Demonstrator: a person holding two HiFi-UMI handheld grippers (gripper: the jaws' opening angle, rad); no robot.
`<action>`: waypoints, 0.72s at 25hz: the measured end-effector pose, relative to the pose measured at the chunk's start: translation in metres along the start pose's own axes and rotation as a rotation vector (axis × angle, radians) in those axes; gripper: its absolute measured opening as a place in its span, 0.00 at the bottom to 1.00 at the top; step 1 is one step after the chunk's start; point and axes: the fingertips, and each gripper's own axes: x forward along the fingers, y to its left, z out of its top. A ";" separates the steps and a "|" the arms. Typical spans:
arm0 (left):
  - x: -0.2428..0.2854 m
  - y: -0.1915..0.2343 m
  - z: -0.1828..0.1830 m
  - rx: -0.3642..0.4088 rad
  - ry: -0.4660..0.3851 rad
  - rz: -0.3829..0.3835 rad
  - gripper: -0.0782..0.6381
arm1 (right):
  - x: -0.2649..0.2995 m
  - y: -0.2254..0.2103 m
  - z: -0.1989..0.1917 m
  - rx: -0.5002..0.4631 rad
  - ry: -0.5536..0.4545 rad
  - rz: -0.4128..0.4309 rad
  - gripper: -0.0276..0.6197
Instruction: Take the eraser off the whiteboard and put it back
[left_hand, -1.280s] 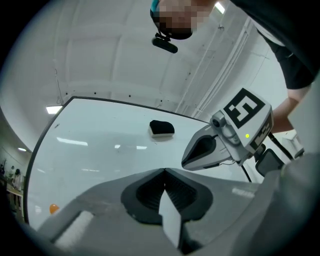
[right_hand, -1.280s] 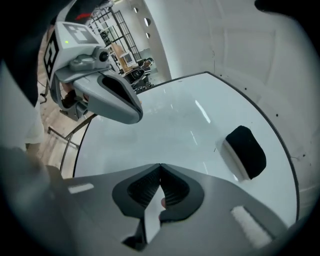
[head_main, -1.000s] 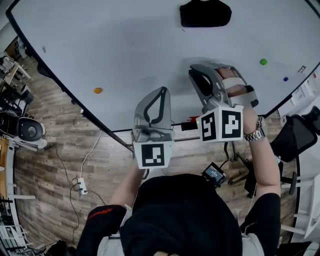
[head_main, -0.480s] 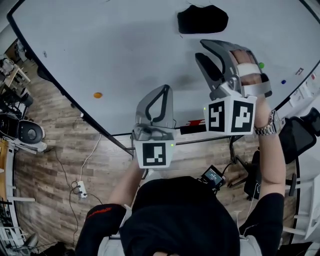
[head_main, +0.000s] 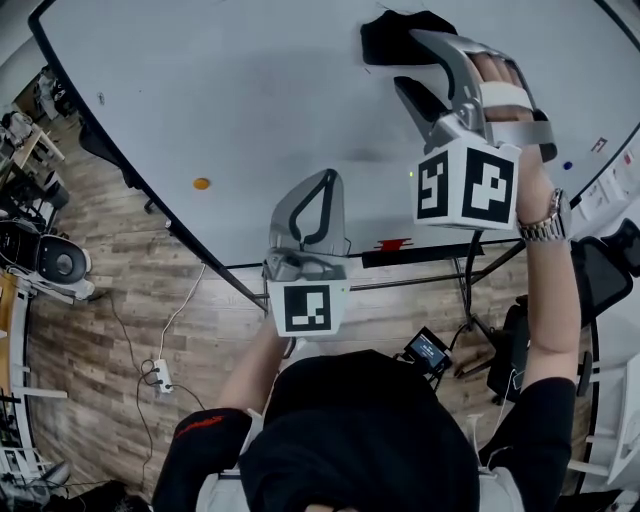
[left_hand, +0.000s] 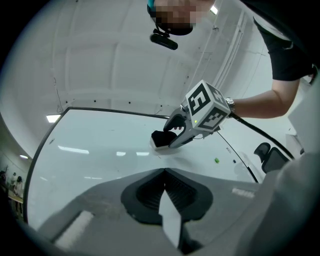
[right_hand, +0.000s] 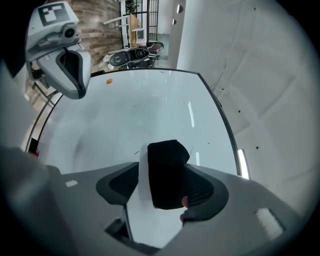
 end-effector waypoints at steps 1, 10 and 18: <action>-0.001 0.001 0.000 -0.002 0.002 0.004 0.11 | 0.002 -0.002 -0.001 -0.002 0.005 -0.006 0.48; -0.005 0.004 -0.010 -0.005 0.027 0.017 0.11 | 0.023 -0.002 -0.008 -0.020 0.039 -0.014 0.50; -0.006 0.009 -0.010 0.005 0.019 0.020 0.11 | 0.033 -0.008 -0.007 -0.036 0.047 -0.019 0.44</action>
